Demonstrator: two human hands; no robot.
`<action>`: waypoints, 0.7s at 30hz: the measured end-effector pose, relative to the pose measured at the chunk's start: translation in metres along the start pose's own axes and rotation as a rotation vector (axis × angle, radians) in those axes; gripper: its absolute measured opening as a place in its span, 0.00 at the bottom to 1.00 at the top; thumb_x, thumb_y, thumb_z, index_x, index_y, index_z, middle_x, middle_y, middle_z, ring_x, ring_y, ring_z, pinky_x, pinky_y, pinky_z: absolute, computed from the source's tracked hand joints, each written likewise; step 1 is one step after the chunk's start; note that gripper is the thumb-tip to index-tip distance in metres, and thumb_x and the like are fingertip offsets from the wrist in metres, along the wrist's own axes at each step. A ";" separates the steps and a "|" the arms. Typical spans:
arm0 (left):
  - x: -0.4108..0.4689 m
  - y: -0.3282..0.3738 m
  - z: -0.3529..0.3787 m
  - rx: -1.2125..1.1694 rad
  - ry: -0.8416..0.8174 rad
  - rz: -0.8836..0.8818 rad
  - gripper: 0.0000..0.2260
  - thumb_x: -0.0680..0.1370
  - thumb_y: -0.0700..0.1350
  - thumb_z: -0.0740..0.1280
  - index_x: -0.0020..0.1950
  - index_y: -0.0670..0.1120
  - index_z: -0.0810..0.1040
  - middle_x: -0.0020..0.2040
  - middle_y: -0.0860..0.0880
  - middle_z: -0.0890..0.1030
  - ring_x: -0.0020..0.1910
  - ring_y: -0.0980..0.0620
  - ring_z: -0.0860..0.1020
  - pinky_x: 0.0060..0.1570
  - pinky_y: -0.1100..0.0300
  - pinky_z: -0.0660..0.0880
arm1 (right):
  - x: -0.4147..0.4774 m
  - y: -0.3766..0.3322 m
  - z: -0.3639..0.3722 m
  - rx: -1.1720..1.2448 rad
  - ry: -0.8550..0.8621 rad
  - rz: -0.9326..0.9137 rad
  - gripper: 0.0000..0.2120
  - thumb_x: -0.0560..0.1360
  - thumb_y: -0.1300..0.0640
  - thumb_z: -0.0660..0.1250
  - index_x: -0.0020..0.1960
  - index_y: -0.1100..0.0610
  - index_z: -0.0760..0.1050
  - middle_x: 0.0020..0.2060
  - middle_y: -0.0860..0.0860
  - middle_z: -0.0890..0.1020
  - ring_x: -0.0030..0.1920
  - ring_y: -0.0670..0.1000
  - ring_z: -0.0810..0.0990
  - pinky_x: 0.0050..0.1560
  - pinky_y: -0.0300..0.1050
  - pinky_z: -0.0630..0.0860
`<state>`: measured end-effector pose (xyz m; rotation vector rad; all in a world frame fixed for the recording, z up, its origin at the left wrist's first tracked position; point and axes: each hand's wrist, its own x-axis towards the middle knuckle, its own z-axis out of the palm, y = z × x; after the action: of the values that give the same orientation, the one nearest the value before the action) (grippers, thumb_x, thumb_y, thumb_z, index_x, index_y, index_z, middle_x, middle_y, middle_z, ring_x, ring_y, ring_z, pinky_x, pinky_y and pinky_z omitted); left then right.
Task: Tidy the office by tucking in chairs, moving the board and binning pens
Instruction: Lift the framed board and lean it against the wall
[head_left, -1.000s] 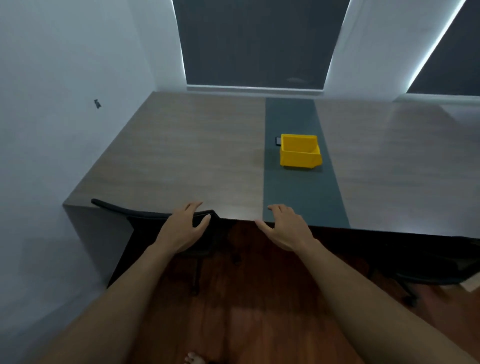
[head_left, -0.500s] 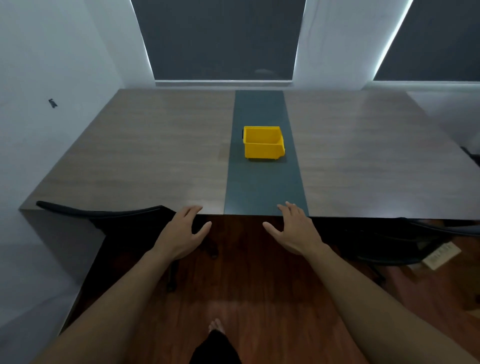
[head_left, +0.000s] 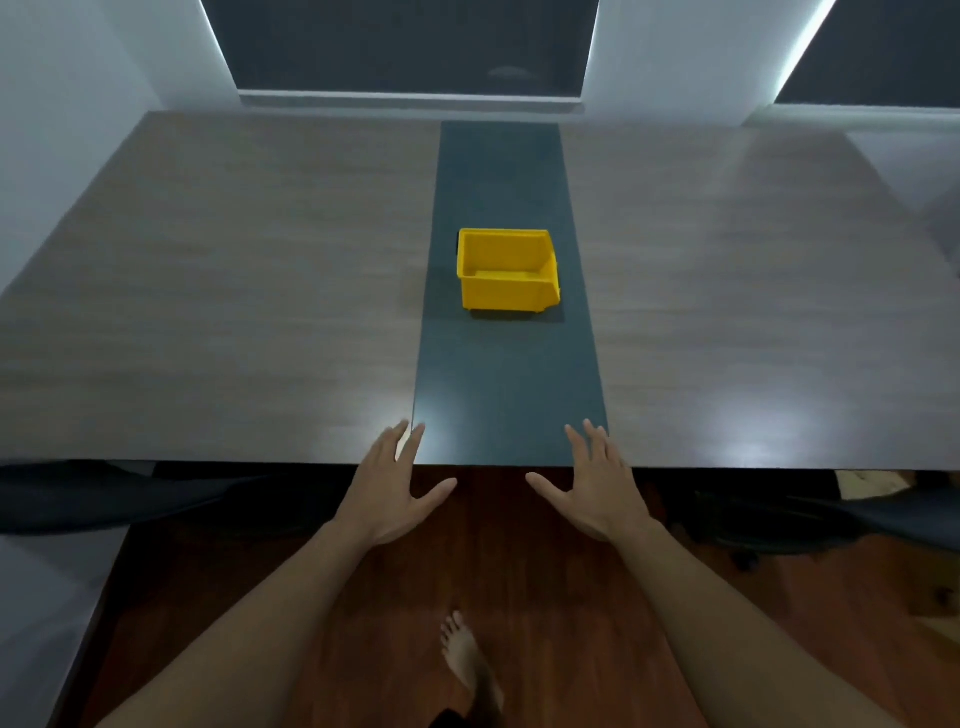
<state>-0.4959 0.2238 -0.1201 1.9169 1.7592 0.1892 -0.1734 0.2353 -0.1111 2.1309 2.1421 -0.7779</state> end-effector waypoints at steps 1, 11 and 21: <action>0.015 -0.002 0.009 -0.006 -0.008 -0.012 0.46 0.78 0.78 0.56 0.88 0.56 0.49 0.89 0.49 0.50 0.87 0.47 0.47 0.85 0.44 0.53 | 0.016 0.003 0.005 0.010 -0.011 0.007 0.53 0.77 0.18 0.54 0.90 0.50 0.45 0.90 0.53 0.44 0.89 0.56 0.42 0.88 0.62 0.51; 0.164 -0.018 0.083 0.059 -0.006 -0.106 0.43 0.80 0.77 0.50 0.88 0.54 0.50 0.89 0.48 0.49 0.87 0.45 0.42 0.85 0.39 0.51 | 0.167 0.023 0.057 0.014 -0.033 0.010 0.53 0.78 0.18 0.52 0.90 0.50 0.42 0.89 0.54 0.42 0.89 0.57 0.40 0.88 0.60 0.47; 0.223 -0.017 0.146 0.227 0.157 -0.147 0.39 0.82 0.73 0.55 0.88 0.60 0.46 0.89 0.51 0.41 0.87 0.42 0.41 0.83 0.34 0.46 | 0.237 0.040 0.111 -0.102 0.222 0.034 0.52 0.79 0.19 0.53 0.89 0.45 0.37 0.89 0.52 0.38 0.89 0.57 0.38 0.86 0.70 0.44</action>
<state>-0.4145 0.3962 -0.3070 1.9616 2.0961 0.0916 -0.1874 0.4150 -0.3054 2.2887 2.1841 -0.4369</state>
